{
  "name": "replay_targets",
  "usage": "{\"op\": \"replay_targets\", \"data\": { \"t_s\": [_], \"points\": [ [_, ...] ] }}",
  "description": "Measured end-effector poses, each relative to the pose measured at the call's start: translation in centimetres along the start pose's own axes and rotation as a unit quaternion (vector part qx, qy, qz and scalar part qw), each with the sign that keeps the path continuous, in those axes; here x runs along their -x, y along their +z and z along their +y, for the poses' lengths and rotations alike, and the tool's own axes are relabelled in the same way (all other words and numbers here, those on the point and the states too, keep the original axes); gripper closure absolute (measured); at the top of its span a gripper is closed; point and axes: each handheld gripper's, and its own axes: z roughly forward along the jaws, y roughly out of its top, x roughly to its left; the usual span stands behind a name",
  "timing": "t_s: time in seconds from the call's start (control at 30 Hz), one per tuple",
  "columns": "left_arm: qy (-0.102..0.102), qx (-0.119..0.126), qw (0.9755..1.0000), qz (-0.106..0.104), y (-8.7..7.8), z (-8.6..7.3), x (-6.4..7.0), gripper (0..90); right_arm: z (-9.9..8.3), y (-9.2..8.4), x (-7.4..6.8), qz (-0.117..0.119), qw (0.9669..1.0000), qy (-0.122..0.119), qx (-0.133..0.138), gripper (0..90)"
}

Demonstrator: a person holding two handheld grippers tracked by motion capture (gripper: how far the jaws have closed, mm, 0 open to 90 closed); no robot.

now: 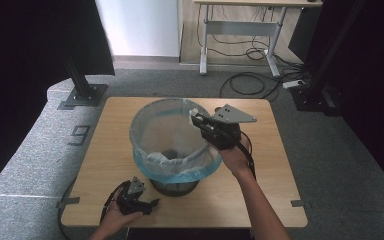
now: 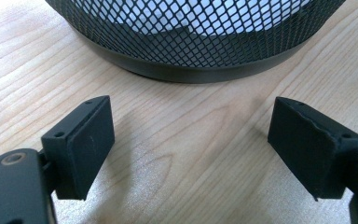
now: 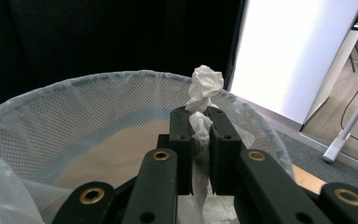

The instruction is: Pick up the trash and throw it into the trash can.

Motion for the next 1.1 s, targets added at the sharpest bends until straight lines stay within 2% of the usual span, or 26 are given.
{"op": "replay_targets", "data": {
  "t_s": [0.37,0.77,0.83,0.87,0.9,0.93,0.97,1.1],
  "points": [
    [0.000,0.000,1.0000,0.000,0.0,0.0,0.0,14.4,0.2,1.4,-0.8,0.009,0.9999,-0.008,-0.009,81.1],
    [0.000,0.000,1.0000,0.000,0.0,0.0,0.0,14.4,0.3,2.2,-1.0,0.012,0.9998,-0.010,-0.013,79.1],
    [0.000,0.000,1.0000,0.000,0.0,0.0,0.0,14.4,0.3,2.3,-1.0,0.015,0.9997,-0.009,-0.014,69.9],
    [0.000,0.000,1.0000,0.000,0.0,0.0,0.0,14.4,0.3,2.3,-1.0,0.015,0.9997,-0.009,-0.014,69.9],
    [0.000,0.000,1.0000,-0.001,0.0,0.0,0.0,14.4,0.3,2.3,-1.0,0.019,0.9997,-0.010,-0.013,59.6],
    [0.000,0.000,1.0000,-0.001,0.0,0.0,0.0,14.4,0.2,2.4,-1.2,0.011,0.9996,-0.018,-0.019,44.5],
    [0.000,0.000,1.0000,-0.001,0.0,0.0,0.0,14.4,0.1,2.4,-1.2,0.006,0.9996,-0.019,-0.021,39.4],
    [0.001,0.000,1.0000,-0.001,0.0,0.0,0.0,14.4,0.0,1.9,-1.0,0.001,0.9996,-0.013,-0.024,33.2]
  ]
}}
